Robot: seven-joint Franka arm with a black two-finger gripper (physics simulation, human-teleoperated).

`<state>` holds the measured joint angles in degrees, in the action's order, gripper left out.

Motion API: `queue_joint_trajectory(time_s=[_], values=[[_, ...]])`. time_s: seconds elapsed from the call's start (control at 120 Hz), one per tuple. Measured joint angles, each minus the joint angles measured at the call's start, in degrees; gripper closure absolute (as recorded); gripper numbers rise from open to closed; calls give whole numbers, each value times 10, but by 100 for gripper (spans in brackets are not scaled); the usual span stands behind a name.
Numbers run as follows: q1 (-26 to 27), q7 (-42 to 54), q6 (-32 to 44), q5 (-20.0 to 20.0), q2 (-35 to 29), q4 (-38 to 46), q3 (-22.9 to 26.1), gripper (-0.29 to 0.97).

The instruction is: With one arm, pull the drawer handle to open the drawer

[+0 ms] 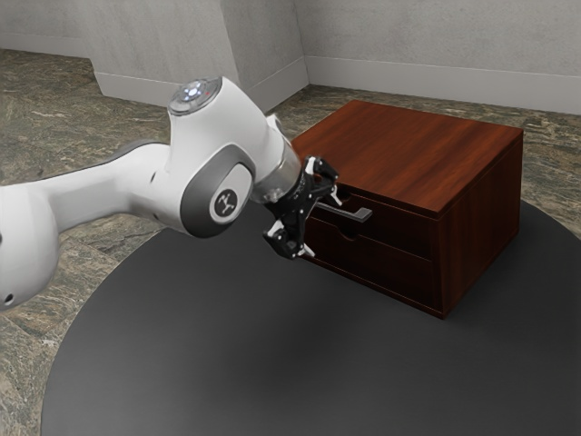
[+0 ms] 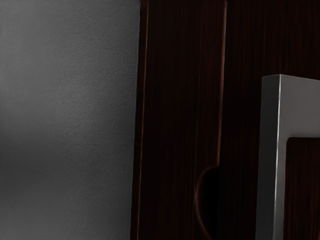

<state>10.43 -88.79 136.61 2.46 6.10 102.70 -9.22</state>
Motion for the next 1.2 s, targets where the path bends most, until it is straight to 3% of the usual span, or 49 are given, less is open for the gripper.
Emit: queue_joint_trajectory(time_s=[0.392, 0.65, 0.8, 1.2], values=[[-1, -3, 0, -1, -2, 7, -2, 13], [2, -5, -2, 0, -23, 26, -9, 53], [0, -7, -3, 2, -54, 61, -8, 68], [12, -14, 1, 1, -123, 140, -22, 78]])
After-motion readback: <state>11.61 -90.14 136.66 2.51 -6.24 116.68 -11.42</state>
